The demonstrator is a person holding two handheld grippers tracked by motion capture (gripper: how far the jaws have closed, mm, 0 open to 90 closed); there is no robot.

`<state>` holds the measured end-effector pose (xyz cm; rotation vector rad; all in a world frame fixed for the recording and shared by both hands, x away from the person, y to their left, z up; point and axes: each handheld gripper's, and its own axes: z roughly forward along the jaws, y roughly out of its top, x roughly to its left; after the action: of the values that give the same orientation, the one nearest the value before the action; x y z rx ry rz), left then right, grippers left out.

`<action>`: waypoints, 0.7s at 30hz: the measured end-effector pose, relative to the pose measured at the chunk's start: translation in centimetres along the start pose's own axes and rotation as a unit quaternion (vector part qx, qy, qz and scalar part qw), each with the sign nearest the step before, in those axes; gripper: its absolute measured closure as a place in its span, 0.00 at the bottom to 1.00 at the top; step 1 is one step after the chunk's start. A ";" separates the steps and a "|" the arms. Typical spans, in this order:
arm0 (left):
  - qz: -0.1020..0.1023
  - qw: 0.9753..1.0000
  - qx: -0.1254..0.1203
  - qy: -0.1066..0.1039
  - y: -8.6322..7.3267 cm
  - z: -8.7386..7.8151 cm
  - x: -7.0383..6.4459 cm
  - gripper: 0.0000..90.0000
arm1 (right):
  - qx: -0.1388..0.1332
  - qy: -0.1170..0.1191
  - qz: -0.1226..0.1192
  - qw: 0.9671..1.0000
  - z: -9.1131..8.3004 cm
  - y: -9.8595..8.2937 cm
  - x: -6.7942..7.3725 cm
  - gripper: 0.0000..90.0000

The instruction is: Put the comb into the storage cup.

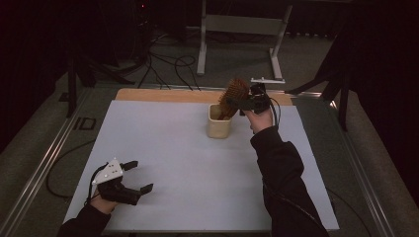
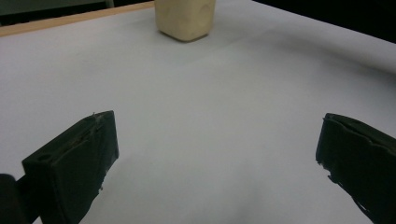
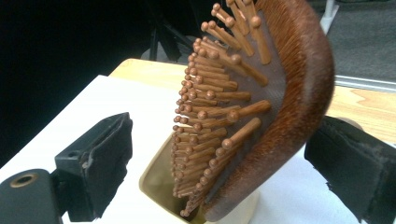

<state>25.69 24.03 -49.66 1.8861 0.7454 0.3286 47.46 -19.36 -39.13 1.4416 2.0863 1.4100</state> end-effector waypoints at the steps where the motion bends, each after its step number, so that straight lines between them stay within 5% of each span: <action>1: 0.000 1.000 0.000 0.000 0.0 0.0 0.0 0.00 | 0.000 0.000 0.000 1.000 0.0 0.0 0.0 0.09; 21: -0.001 1.000 -0.003 0.000 0.0 -0.1 -0.1 0.00 | -0.008 -0.026 -0.035 0.999 -0.9 -0.6 0.0 0.09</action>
<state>25.60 24.03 -49.62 1.8798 0.7444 0.3297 46.59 -19.90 -39.17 1.3703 2.0682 1.3459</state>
